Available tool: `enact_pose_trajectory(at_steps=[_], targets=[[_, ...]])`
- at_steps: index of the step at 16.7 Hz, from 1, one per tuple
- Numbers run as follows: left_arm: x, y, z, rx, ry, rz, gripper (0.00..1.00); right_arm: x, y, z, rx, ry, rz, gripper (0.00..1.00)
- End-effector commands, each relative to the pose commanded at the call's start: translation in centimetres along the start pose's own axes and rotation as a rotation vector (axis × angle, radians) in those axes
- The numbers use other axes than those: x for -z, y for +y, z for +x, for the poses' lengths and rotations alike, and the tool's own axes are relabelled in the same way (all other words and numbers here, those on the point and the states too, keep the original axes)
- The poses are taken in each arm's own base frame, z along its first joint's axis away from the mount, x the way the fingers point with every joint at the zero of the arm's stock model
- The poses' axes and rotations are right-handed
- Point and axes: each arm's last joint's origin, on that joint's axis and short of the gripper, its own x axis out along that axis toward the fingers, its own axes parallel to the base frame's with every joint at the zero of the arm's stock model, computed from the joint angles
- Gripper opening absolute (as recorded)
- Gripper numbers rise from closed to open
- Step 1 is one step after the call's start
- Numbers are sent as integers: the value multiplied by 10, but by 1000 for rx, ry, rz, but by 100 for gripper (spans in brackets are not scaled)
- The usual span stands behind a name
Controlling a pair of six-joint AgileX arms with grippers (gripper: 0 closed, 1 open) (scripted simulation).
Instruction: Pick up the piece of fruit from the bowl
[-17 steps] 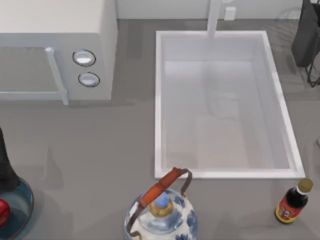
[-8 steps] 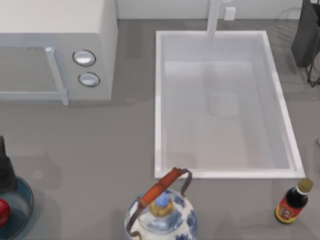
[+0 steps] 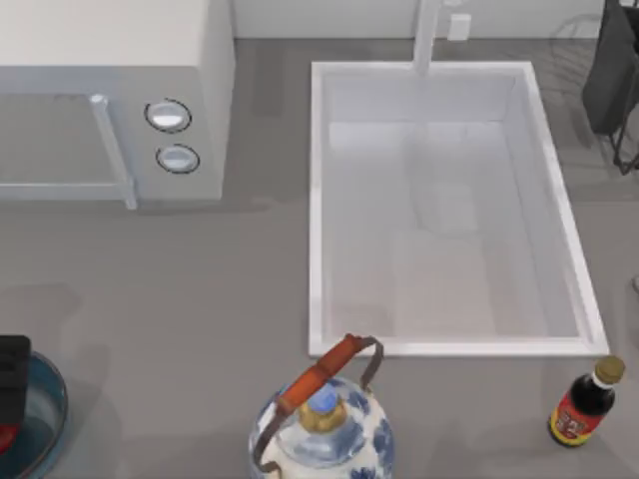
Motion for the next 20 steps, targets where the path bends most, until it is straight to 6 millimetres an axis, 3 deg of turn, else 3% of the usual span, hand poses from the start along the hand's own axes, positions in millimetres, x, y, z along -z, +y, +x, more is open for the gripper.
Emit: enact_pose_trajectory(at_steps=[3,6,13,16,20], targets=[[-16,5,6,21,250,4,100,0,0,0,0,0,0,100],[-27,9,9,38,393,5,100,0,0,0,0,0,0,100],[-29,9,10,42,422,9,100,0,0,0,0,0,0,100],[-25,8,26,43,429,8,100,0,0,0,0,0,0,100],[-13,8,64,40,410,7,100,0,0,0,0,0,0,100]])
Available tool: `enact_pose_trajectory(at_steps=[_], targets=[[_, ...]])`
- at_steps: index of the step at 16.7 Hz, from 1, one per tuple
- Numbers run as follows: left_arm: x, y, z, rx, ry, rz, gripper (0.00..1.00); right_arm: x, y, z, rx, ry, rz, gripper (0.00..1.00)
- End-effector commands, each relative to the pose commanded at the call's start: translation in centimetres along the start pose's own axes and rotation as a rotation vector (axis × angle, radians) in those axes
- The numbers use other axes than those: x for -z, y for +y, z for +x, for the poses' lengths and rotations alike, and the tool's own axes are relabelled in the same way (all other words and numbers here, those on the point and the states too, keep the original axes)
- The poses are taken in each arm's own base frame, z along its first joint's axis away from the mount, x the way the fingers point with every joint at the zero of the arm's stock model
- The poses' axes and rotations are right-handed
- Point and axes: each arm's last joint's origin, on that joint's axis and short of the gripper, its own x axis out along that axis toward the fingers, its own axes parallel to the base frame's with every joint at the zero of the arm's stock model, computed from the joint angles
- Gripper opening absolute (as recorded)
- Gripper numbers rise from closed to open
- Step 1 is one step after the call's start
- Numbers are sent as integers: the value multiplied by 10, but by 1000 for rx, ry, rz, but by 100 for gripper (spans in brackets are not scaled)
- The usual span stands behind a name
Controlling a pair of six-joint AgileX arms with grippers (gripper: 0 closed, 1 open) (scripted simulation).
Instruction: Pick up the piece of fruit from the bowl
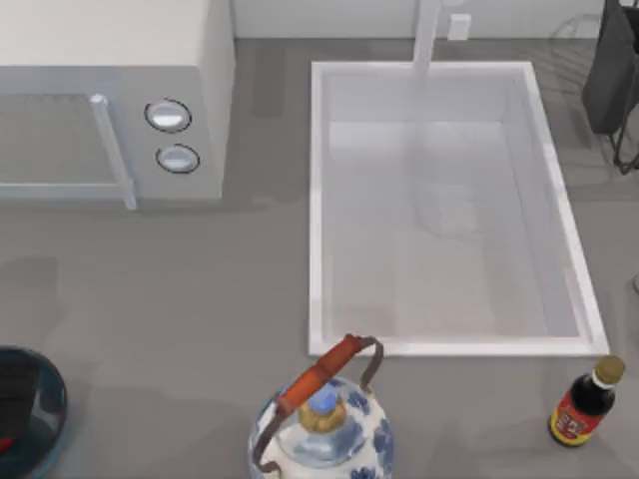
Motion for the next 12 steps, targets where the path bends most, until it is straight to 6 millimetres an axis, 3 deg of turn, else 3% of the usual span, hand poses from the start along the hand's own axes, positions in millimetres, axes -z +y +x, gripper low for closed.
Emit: enact_pose_trajectory(at_steps=[4,9,12], targets=[[5,0,33,1,6,-1,100,0,0,0,0,0,0,100],[7,-1,37,2,14,-1,100,0,0,0,0,0,0,100],[7,-1,37,2,14,-1,77,0,0,0,0,0,0,100]])
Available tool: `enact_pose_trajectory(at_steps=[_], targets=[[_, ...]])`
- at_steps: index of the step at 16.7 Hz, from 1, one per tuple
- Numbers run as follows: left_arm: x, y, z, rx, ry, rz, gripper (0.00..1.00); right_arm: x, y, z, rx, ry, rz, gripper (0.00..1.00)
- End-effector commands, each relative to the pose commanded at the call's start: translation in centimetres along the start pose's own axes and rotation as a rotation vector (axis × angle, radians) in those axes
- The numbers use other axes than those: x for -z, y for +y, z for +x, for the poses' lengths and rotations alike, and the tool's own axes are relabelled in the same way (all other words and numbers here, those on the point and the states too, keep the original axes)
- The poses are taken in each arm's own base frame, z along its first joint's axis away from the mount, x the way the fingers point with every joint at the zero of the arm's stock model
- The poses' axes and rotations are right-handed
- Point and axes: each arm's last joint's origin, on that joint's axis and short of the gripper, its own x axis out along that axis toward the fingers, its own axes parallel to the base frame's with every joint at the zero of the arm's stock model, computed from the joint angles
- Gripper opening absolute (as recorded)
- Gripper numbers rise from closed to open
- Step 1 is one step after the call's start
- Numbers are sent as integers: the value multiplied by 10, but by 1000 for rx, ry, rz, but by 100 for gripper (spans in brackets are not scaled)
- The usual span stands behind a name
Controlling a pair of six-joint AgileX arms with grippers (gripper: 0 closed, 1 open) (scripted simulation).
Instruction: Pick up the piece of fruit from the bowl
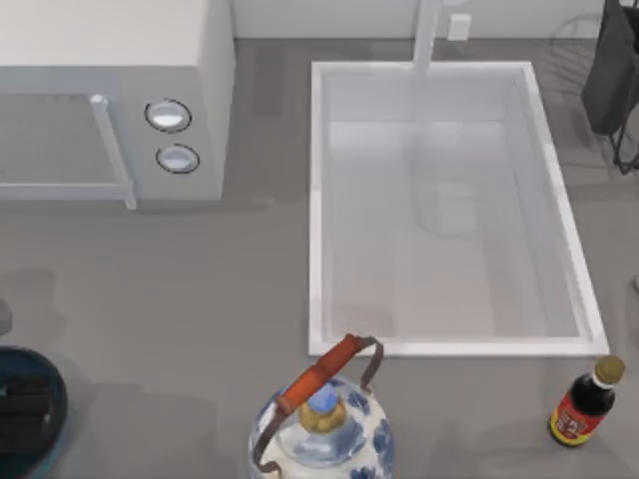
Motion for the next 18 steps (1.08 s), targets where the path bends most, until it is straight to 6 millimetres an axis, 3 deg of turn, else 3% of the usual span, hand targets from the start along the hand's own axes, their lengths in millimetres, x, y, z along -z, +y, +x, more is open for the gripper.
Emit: enact_pose_trajectory(at_steps=[10,18], targets=[[0,0,0,0,0,0,2,0,0,0,0,0,0,100],[0,0,0,0,0,0,0,0,0,0,0,0,0,100]])
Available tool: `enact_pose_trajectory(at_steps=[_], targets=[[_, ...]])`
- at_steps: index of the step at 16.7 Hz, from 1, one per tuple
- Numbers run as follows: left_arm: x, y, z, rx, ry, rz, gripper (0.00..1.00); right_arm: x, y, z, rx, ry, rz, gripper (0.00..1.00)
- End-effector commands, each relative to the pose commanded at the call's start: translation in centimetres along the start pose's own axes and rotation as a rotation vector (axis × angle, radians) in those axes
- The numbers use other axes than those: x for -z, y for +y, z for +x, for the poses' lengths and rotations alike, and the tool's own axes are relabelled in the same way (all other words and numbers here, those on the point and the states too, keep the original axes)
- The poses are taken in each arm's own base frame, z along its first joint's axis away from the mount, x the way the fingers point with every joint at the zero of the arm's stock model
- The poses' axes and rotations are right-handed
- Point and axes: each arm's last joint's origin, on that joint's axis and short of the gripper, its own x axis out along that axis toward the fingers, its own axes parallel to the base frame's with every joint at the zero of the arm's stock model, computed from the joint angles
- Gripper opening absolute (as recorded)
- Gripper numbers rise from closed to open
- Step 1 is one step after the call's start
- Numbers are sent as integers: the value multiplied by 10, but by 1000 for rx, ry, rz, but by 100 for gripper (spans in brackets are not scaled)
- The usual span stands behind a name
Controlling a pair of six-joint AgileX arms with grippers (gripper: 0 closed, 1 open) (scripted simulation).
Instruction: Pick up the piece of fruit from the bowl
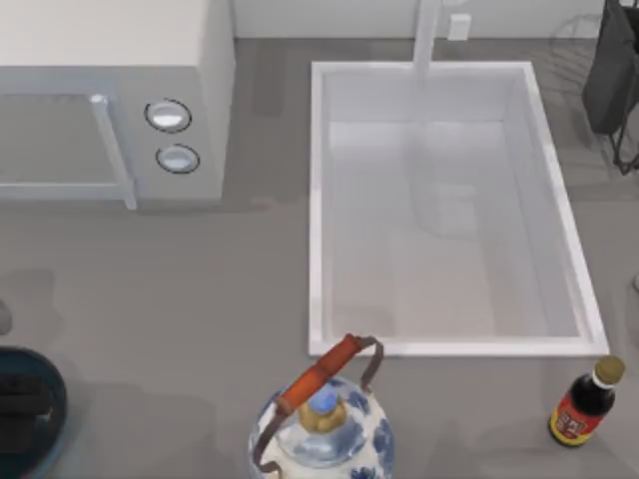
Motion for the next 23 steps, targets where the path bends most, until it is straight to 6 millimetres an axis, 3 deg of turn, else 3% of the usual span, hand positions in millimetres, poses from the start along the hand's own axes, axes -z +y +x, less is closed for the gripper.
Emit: enact_pose_trajectory(at_steps=[1,4,7,12,15,18,20,23], targets=[[-6,0,-21,-22,-59,-3,0,0,0,0,0,0,0,100],[-11,1,-28,-21,-53,-3,0,0,0,0,0,0,0,100],[-26,3,-55,-20,-40,-3,0,0,0,0,0,0,0,100],[-45,6,-148,-18,-21,-2,0,0,0,0,0,0,0,100],[-35,5,-209,-18,-23,-2,0,0,0,0,0,0,0,100],[-18,2,-252,-20,-43,-3,0,0,0,0,0,0,0,100],[-9,1,-267,-21,-55,-3,0,0,0,0,0,0,0,100],[-6,0,-271,-22,-59,-3,0,0,0,0,0,0,0,100]])
